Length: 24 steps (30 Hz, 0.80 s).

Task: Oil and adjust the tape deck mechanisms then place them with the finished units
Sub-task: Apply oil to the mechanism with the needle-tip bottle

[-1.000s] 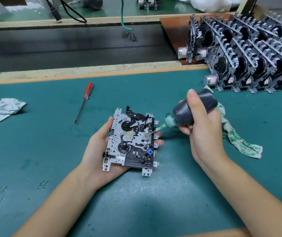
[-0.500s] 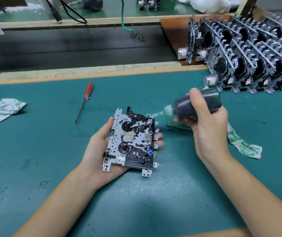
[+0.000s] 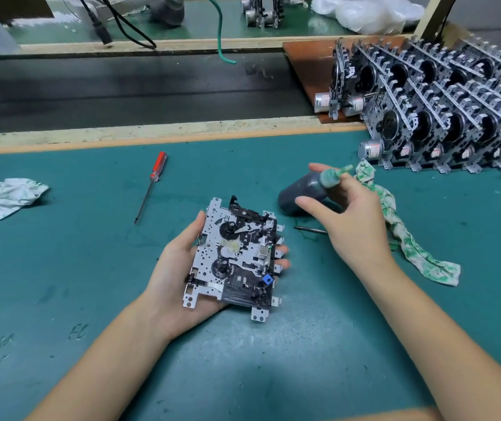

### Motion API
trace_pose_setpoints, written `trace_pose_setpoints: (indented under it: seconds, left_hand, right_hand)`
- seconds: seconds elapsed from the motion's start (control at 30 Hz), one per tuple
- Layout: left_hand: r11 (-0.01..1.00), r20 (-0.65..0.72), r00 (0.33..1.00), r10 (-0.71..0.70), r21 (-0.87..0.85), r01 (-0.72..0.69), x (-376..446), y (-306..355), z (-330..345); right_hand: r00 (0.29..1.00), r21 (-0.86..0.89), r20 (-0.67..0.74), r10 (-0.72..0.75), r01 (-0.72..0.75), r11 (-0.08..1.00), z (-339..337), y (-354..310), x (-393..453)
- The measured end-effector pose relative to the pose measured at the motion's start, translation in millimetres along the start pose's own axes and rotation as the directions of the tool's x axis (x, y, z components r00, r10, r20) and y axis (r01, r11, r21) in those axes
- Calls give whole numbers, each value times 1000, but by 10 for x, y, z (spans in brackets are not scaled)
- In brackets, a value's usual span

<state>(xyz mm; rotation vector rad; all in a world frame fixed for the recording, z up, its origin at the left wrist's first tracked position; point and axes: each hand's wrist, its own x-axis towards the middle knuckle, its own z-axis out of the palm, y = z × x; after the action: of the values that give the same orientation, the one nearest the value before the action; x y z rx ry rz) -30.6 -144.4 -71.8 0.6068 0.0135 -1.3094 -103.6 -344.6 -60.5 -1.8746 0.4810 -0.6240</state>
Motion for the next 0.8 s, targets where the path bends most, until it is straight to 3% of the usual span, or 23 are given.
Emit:
trace_pose_setpoints:
  seconds: [0.23,0.33,0.43,0.5,0.57,0.6,0.67,0.73,0.8]
  left_hand:
    - [999,-45,999,-3,52,5,-1,-7,60]
    - [994,-90,996,-5,110,15,-1,1,79]
    - [982,-125,992,-30,181,52,-6,26,97]
    - [971,-139,989,-45,228,76,-16,26,114]
    - [959,-154,986,-69,263,108,-29,41,120]
    - [947,-176,981,-82,293,132,-33,52,121]
    - [903,-207,969,-133,378,205,-34,85,118]
    - [843,-227,954,-197,458,284,-28,134,146]
    - [787,-239,937,-255,512,345,-12,194,192]
  right_hand:
    - [993,-195,-54,-104,92,977,131,5,24]
    - [987,-305,22,-158,157,939,114,-21,47]
    - [989,-316,60,-134,147,937,126,-73,49]
    - [993,-299,-14,-117,107,948,90,-119,-4]
    - [961,-332,-132,-242,187,925,-12,-195,-89]
    - [929,-385,-125,-348,278,880,-82,-232,-146]
    - [867,-503,130,-481,476,722,-231,-269,-269]
    - [775,-548,477,-414,631,550,-347,-247,-412]
    - [710,-570,640,-294,695,438,-418,-192,-519]
